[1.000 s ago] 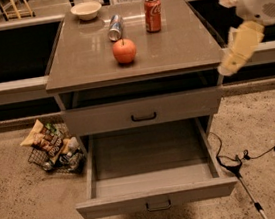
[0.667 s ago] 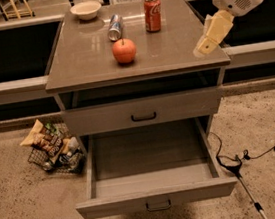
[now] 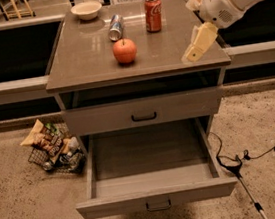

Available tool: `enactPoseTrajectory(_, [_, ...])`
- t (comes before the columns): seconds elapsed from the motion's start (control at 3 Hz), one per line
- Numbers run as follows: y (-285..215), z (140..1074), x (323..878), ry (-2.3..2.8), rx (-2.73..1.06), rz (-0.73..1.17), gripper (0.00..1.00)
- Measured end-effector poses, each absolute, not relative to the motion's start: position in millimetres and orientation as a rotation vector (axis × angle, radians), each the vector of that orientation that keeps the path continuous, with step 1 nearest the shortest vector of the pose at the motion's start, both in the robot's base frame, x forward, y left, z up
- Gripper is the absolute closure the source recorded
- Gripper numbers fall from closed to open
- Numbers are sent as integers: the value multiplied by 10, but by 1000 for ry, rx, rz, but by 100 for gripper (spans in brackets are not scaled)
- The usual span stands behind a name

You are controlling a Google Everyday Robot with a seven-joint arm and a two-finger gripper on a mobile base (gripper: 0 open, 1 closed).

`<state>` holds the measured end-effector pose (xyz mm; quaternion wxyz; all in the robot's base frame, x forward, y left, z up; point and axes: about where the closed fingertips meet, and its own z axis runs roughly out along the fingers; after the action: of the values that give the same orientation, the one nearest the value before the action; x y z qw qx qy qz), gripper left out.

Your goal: Place apple into middle drawer

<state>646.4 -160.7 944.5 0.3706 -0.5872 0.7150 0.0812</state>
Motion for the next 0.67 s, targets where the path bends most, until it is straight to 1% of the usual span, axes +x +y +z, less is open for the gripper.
enactPoseTrajectory(0.33, [-1305,9041,6778,1816,-1438,337,0])
enactPoseTrajectory(0.67, [-974,8743,7119,1786,-1367,408,0])
